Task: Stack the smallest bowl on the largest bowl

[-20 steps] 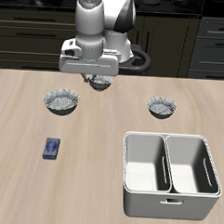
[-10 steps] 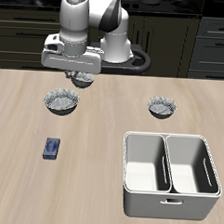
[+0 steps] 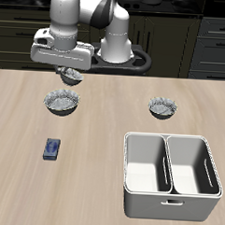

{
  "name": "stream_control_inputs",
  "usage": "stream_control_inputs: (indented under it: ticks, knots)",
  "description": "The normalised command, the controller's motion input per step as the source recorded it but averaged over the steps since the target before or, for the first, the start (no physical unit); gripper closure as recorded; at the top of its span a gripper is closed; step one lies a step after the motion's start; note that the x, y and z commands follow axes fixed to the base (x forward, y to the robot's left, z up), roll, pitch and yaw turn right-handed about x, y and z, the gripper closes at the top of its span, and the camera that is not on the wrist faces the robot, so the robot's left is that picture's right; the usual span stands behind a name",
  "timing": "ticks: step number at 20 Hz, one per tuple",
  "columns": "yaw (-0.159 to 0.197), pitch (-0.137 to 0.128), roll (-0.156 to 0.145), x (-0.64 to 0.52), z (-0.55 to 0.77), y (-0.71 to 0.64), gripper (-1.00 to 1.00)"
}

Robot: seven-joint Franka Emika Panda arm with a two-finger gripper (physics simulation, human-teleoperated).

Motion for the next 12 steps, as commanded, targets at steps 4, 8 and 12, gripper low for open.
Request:
stream_control_inputs:
  ticks: [4,8,12]
  knots:
    - [0.016,-0.015,0.038,-0.05,0.15,-0.24,1.0]
    - [0.006,0.01,0.026,-0.05,0.02,-0.09,1.0]
    - [-0.011,0.025,0.042,-0.01,-0.02,-0.05,1.0]
